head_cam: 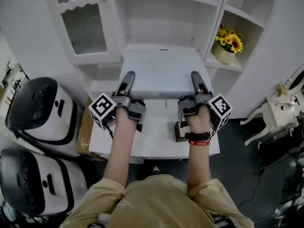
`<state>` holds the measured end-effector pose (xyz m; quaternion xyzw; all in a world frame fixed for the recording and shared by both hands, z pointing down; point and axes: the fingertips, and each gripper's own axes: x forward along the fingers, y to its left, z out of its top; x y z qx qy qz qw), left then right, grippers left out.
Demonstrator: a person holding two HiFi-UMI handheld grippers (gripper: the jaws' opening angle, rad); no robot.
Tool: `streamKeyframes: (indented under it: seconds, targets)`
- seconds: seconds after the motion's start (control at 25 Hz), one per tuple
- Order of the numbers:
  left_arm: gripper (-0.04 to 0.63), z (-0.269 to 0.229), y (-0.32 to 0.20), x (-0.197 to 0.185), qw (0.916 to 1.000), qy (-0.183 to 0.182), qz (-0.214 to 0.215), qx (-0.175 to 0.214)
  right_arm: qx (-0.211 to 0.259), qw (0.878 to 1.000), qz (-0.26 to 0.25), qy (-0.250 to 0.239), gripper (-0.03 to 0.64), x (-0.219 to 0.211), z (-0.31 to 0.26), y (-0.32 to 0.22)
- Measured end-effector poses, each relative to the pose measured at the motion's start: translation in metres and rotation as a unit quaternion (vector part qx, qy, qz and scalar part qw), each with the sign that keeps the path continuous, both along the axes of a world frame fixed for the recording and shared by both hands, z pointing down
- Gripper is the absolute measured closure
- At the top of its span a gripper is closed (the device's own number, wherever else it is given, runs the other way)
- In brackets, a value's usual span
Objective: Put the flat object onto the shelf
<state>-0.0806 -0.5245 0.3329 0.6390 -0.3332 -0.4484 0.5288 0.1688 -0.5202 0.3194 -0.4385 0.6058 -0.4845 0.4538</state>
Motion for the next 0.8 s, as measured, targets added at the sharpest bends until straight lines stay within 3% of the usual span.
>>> streamKeyframes:
  seconds: [0.2, 0.8]
  targets:
    - [0.235, 0.002, -0.014, -0.002, 0.9998, -0.019, -0.007, -0.003, -0.003, 1.0, -0.005, -0.007, 0.259, 0.001, 0.004, -0.015]
    - [0.235, -0.001, -0.054, -0.001, 0.9994, -0.026, -0.021, -0.008, -0.004, 0.999, 0.006, -0.031, 0.264, 0.003, 0.007, -0.063]
